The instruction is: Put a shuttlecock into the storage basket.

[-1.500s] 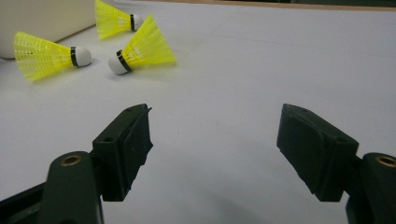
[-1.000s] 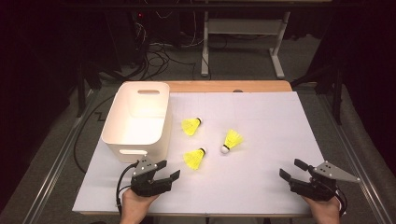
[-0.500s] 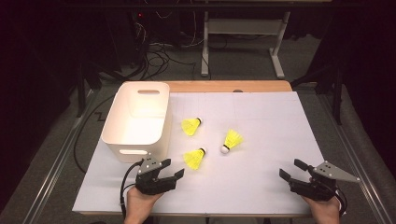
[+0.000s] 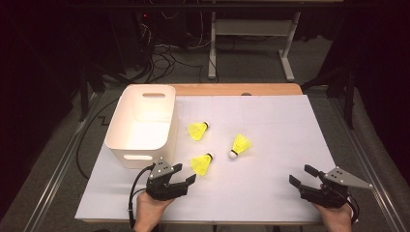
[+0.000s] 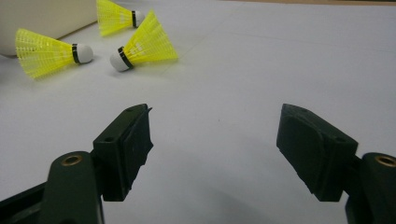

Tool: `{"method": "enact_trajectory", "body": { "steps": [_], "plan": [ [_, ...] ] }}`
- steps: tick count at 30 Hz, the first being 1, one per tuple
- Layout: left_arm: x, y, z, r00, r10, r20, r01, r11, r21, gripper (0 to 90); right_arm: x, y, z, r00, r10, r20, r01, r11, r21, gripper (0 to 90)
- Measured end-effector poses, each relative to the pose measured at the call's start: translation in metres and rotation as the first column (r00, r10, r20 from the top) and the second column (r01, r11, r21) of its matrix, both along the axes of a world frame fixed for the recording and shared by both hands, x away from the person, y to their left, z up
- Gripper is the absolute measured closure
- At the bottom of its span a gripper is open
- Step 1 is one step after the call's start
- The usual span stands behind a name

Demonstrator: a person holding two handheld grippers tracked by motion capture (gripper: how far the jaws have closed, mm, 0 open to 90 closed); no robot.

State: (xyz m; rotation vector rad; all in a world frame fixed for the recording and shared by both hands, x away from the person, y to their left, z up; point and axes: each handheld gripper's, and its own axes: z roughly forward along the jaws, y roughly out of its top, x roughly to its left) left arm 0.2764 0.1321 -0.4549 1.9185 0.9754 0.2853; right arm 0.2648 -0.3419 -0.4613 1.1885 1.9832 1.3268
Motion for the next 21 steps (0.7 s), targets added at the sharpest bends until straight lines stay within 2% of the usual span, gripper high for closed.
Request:
{"method": "enact_trajectory", "body": {
  "steps": [12, 21],
  "plan": [
    [0.004, -0.013, -0.002, 1.0, -0.006, -0.001, 0.006, 0.9998, 0.018, 35.9, 0.0, 0.0, 0.0, 1.0, 0.0, 0.0, 0.0, 1.0, 0.003, 26.6],
    [0.01, -0.019, -0.004, 0.9995, 0.003, -0.03, -0.002, 0.9997, 0.024, 37.3, 0.0, 0.0, 0.0, 1.0, 0.0, 0.0, 0.0, 1.0, 0.005, 26.7]
  ]
}}
